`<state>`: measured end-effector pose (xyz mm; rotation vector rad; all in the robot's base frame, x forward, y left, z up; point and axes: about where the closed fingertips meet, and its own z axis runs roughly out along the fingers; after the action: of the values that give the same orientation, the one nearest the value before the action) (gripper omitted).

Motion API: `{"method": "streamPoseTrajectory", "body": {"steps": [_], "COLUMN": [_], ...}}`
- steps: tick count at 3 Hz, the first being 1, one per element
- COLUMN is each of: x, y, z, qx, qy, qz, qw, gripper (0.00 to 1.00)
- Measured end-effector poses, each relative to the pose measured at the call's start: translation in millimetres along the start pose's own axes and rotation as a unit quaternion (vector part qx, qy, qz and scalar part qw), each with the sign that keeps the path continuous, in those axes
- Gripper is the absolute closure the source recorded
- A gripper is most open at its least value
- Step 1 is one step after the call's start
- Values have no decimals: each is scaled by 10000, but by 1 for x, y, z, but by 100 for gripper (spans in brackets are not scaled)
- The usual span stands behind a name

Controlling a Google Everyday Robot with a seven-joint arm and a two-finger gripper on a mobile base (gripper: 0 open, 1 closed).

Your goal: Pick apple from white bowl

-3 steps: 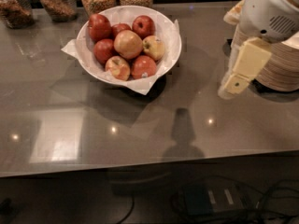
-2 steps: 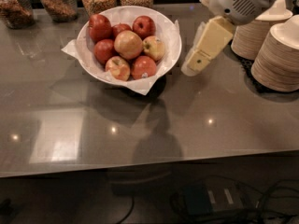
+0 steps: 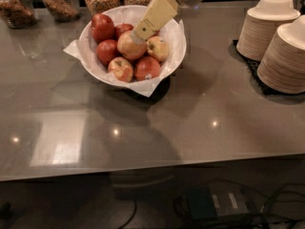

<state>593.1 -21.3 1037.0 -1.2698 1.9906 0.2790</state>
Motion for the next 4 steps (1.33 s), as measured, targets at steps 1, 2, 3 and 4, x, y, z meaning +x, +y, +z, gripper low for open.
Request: {"method": "streamPoseTrajectory", "body": {"steps": [1, 2, 3, 4], "x": [-11, -11, 0, 12], "y": [-1, -1, 1, 5], "z": [54, 54, 66, 80], "qx": [-586, -586, -610, -686], "qy": [-84, -85, -294, -655], "qz": [345, 344, 284, 136], "qw": [9976, 9977, 9973, 9954], "gripper": [0, 0, 0, 0]}}
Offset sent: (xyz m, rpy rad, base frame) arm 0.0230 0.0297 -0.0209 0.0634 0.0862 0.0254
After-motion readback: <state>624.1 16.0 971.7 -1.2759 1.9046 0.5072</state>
